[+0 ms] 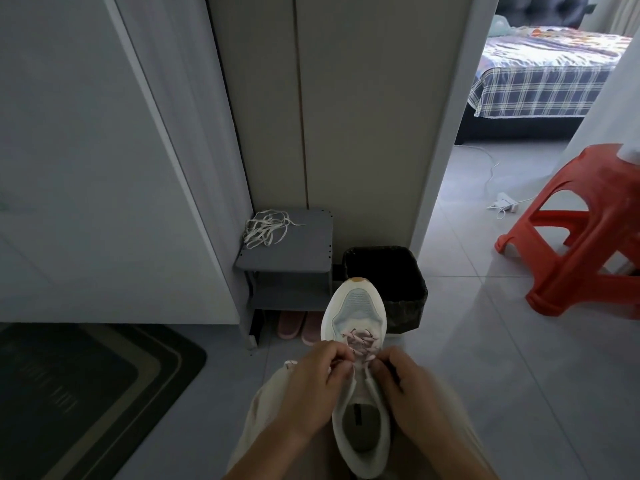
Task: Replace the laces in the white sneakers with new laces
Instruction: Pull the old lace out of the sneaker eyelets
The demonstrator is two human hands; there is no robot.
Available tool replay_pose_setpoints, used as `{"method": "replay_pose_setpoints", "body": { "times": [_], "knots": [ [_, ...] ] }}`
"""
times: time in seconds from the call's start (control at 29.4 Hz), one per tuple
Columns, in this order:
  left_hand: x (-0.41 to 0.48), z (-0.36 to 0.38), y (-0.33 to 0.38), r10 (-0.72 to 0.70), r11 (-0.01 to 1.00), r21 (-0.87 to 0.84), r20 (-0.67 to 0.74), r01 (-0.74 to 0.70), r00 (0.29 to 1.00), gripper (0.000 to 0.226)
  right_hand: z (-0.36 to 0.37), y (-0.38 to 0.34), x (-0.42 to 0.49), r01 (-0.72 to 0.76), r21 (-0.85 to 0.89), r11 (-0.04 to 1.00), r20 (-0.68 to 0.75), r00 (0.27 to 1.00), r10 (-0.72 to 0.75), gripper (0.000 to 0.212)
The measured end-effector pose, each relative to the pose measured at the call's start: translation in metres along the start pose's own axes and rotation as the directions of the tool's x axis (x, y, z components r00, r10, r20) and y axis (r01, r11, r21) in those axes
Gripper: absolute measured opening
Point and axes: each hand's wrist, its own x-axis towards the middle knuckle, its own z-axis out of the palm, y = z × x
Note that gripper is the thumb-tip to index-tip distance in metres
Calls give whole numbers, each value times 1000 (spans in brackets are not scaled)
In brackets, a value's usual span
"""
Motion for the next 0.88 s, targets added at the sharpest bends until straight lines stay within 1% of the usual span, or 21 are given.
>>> {"method": "replay_pose_setpoints", "body": {
  "times": [0.03,0.1,0.24,0.31,0.37,0.51,0.58,0.61,0.65,0.68,0.71,0.75,0.78,0.82,0.85,0.88],
  "knots": [
    [0,0,0,-8,1000,-18,-5,8,1000,21,-2,-4,-1,28,-25,999,3,1000,-28,11],
    [0,-3,1,-24,998,-64,1,24,1000,19,-5,-7,-3,71,-76,995,3,997,-71,21],
    [-1,-6,2,-65,992,-112,3,64,998,17,-1,-11,-4,40,-103,994,10,999,-39,33],
    [-1,-4,2,-68,992,-106,-3,67,998,17,4,-12,-5,56,-169,984,33,998,-51,39],
    [1,-5,0,-59,995,-84,-20,57,998,16,4,-13,-6,69,-199,978,31,997,-64,36],
    [3,-8,-2,-101,988,-124,-104,88,989,20,2,-1,-6,103,-183,978,-18,994,-108,34],
    [4,-13,0,-139,981,-162,-211,106,968,20,8,12,-5,79,-150,985,-61,994,-89,29],
    [6,-19,1,-143,981,-167,-275,99,951,21,11,17,-3,38,-102,994,-88,995,-47,25],
    [8,-26,0,-125,986,-146,-332,80,935,22,13,21,-1,4,-49,999,-110,994,-10,20],
    [10,-35,-1,-81,996,-72,-380,58,921,21,16,25,-1,-8,-22,1000,-122,993,5,20],
    [11,-41,-4,-17,998,44,-412,39,911,19,17,27,0,10,-20,1000,-122,992,-12,21],
    [11,-45,-5,38,985,170,-411,36,911,22,18,29,0,34,-22,999,-122,992,-37,21],
    [9,-44,-4,60,962,268,-363,42,930,33,18,29,-1,75,-39,996,-125,989,-79,21],
    [6,-40,2,59,937,346,-265,38,962,44,17,29,-2,108,-52,993,-124,986,-114,21],
    [1,-32,9,50,905,425,-140,15,989,49,15,27,-2,125,-45,991,-119,984,-129,20],
    [-5,-24,17,25,861,508,-16,-14,1000,47,15,30,-2,132,-25,991,-107,985,-134,20]
  ]
}}
